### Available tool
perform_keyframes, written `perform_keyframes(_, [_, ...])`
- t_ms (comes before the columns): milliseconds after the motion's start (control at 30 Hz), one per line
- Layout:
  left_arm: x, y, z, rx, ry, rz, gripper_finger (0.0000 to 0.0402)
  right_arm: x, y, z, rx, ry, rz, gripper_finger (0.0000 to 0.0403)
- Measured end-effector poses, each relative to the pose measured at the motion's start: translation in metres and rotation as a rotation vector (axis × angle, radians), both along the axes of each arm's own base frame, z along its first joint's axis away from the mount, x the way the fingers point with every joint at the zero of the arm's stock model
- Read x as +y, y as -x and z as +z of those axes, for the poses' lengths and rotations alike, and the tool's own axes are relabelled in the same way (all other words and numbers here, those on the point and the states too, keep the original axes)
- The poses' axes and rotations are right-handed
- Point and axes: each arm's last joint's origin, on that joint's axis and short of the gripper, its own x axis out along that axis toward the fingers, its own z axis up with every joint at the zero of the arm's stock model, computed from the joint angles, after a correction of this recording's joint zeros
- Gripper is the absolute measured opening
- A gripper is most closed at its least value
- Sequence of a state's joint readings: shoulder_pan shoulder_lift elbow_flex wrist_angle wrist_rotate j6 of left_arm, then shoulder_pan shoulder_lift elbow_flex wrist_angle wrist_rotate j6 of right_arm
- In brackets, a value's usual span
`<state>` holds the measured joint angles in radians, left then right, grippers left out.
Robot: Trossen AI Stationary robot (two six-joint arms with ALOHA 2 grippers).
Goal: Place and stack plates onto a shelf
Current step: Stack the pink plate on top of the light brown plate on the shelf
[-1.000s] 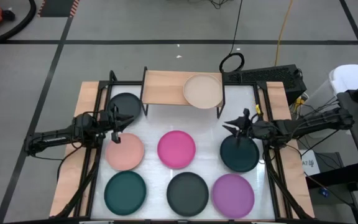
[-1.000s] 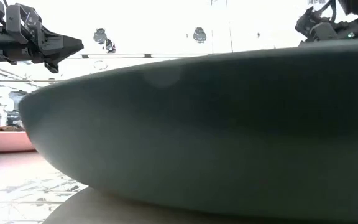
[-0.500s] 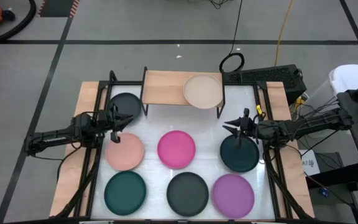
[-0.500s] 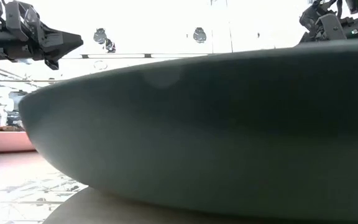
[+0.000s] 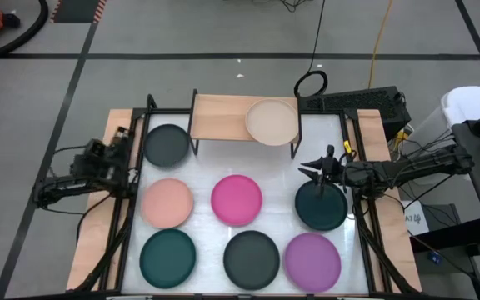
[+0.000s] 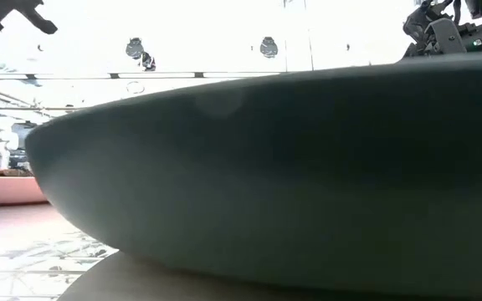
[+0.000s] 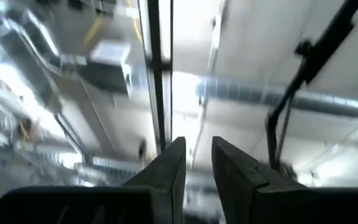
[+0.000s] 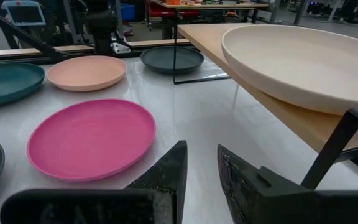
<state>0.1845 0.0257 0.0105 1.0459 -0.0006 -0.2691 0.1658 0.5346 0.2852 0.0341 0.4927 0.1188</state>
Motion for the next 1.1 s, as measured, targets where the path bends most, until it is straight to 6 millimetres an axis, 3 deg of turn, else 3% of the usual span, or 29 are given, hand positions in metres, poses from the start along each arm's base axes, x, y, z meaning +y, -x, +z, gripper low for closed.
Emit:
perform_keyframes(167, [0.004,0.006,0.014,-0.030,0.117,0.169,0.0083,0.000,0.000,0.000,0.000,0.000,0.000,0.0073])
perform_keyframes(333, [0.008,-0.009,0.051,0.311,0.154,0.236,0.0083,0.000,0.000,0.000,0.000,0.000,0.000,0.0073])
perform_keyframes(467, [0.014,-0.038,0.086,0.594,0.166,0.274,0.0083,0.000,0.000,0.000,0.001,0.000,0.000,0.0073])
perform_keyframes(600, [0.021,-0.078,0.108,0.789,0.112,0.329,0.0083,0.000,0.000,0.000,0.004,0.006,0.002,0.0073])
perform_keyframes(700, [0.028,-0.111,0.104,0.907,0.083,0.350,0.0083,0.000,0.000,0.000,0.005,0.007,0.002,0.0073])
perform_keyframes(833, [0.035,-0.149,0.081,1.045,0.165,0.302,0.0083,0.000,0.000,-0.001,0.008,0.008,0.002,0.0073])
perform_keyframes(1100, [0.042,-0.188,0.059,1.386,0.025,0.424,0.0083,0.000,0.001,-0.003,0.039,0.012,0.002,0.0073])
